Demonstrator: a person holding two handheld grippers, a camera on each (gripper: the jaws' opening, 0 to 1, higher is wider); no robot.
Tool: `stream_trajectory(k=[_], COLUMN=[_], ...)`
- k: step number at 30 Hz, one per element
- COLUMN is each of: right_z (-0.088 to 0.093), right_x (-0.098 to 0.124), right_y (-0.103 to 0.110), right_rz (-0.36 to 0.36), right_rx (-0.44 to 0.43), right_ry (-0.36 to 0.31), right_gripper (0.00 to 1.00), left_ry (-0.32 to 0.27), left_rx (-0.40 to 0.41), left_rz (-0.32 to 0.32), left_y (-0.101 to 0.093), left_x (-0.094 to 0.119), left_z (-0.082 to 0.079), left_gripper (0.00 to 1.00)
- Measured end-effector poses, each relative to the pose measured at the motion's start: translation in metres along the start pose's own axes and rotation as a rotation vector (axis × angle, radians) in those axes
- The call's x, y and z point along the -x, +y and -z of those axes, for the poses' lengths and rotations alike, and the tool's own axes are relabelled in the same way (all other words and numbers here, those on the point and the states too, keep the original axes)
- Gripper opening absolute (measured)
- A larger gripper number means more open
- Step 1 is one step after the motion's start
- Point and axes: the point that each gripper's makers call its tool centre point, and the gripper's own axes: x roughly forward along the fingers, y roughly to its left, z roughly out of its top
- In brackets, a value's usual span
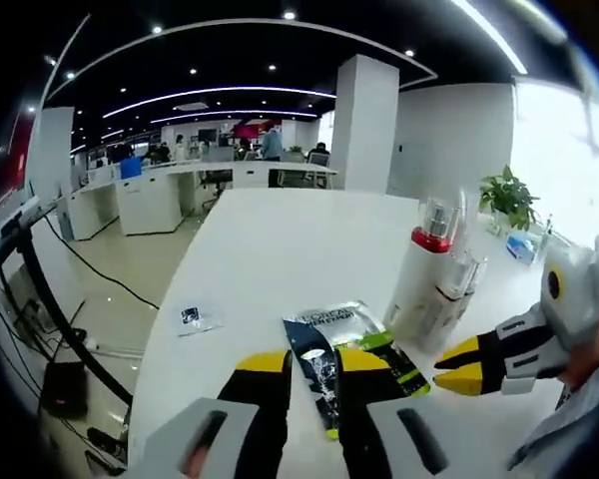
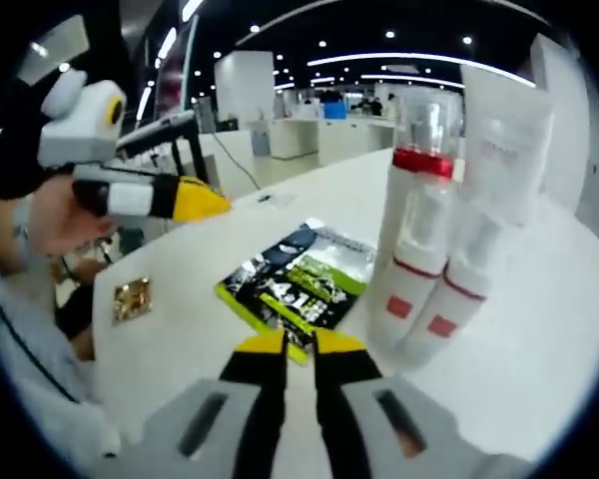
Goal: Arrange the skincare products in the storage area until every visible bottle or jar stands upright without overlapping.
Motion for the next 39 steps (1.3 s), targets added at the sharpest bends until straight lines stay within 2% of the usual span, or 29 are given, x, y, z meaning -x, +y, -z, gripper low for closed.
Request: stream_trajectory(k=[7, 11, 12, 14, 17, 20, 23, 26, 28, 31, 33, 35, 39], right_z=[0.004, 0.006, 0.007, 0.008, 0.009, 0.009, 0.010, 0.012, 0.014, 0.016, 0.016, 0.015, 0.016], right_x=[0.020, 0.026, 0.028, 0.030, 0.033, 0.037, 0.040, 0.042, 0.044, 0.045, 0.046, 0.047, 0.050], right_y=[-0.008, -0.009, -0.009, -0.009, -0.009, -0.009, -0.012, -0.014, -0.016, -0.016, -0.016, -0.016, -0.018], right_rz=[0.028, 0.034, 0.037, 0.043, 0.051, 0.059, 0.071, 0.081, 0.090, 0.093, 0.096, 0.099, 0.110], right_rx=[-0.041, -0.049, -0.049, -0.047, -0.043, -0.028, -0.022, -0.028, -0.034, -0.045, -0.038, -0.028, -0.025], right_ry=[-0.002, -0.002, -0.002, -0.001, -0.004, -0.004, -0.003, 0.001, 0.007, 0.013, 0.012, 0.012, 0.013], right_gripper=[0.10, 0.10, 0.10, 0.10, 0.11, 0.11, 0.11, 0.11, 0.11, 0.11, 0.11, 0.11, 0.11], left_ry=[-0.029, -0.035, -0.029, 0.029, 0.142, 0.212, 0.260, 0.346, 0.423, 0.512, 0.570, 0.615, 0.658], left_rx=[-0.016, -0.021, -0.008, 0.002, 0.010, 0.048, 0.048, 0.070, 0.099, 0.127, 0.196, 0.250, 0.241], left_rz=[-0.071, -0.096, -0.101, -0.107, -0.141, -0.143, -0.147, -0.153, -0.163, -0.207, -0.224, -0.225, -0.253], left_y=[0.032, 0.047, 0.054, 0.061, 0.076, 0.086, 0.093, 0.098, 0.103, 0.115, 0.119, 0.120, 0.125], left_x=[-0.010, -0.019, -0.025, -0.034, -0.045, -0.059, -0.069, -0.079, -0.089, -0.097, -0.101, -0.104, -0.107], left_z=[-0.037, -0.060, -0.070, -0.074, -0.069, -0.066, -0.062, -0.050, -0.038, -0.024, -0.015, -0.008, -0.001], left_gripper=[0.26, 0.35, 0.36, 0.36, 0.36, 0.39, 0.44, 0.44, 0.44, 0.45, 0.46, 0.49, 0.51])
